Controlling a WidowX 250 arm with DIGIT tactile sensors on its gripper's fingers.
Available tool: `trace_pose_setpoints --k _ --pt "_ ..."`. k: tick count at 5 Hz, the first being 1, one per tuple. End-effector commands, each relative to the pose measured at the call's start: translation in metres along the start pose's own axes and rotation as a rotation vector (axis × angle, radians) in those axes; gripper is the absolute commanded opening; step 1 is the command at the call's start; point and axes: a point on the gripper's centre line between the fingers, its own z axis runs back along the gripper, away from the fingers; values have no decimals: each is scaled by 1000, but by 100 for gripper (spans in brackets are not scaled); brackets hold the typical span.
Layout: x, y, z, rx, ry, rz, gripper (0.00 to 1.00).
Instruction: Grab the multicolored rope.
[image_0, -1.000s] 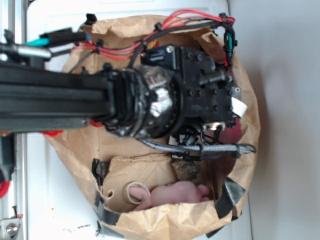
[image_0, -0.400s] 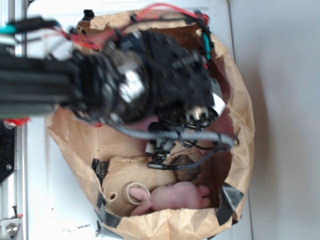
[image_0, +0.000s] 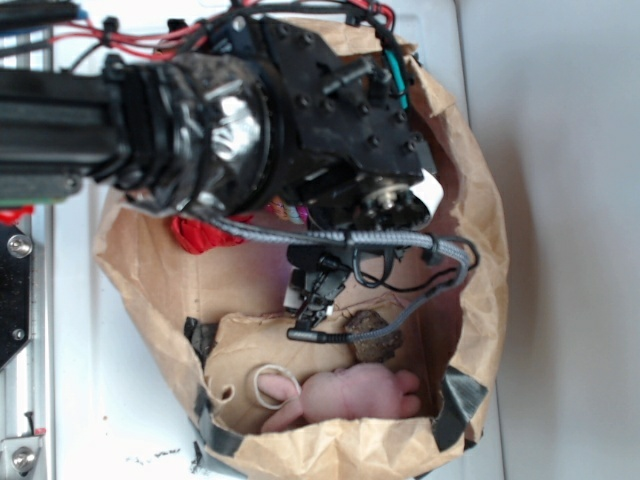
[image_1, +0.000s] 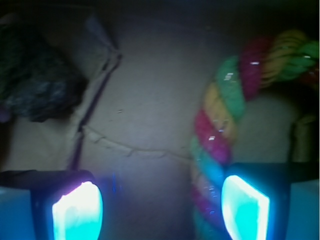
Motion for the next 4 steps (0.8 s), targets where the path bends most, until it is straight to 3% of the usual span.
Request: trace_pose_setpoints --k 1,3,4 --pt "25 9 6 63 -48 36 100" --pt "27 7 -10 96 -27 21 100" --pt "27 6 -17 113 -9 43 0"
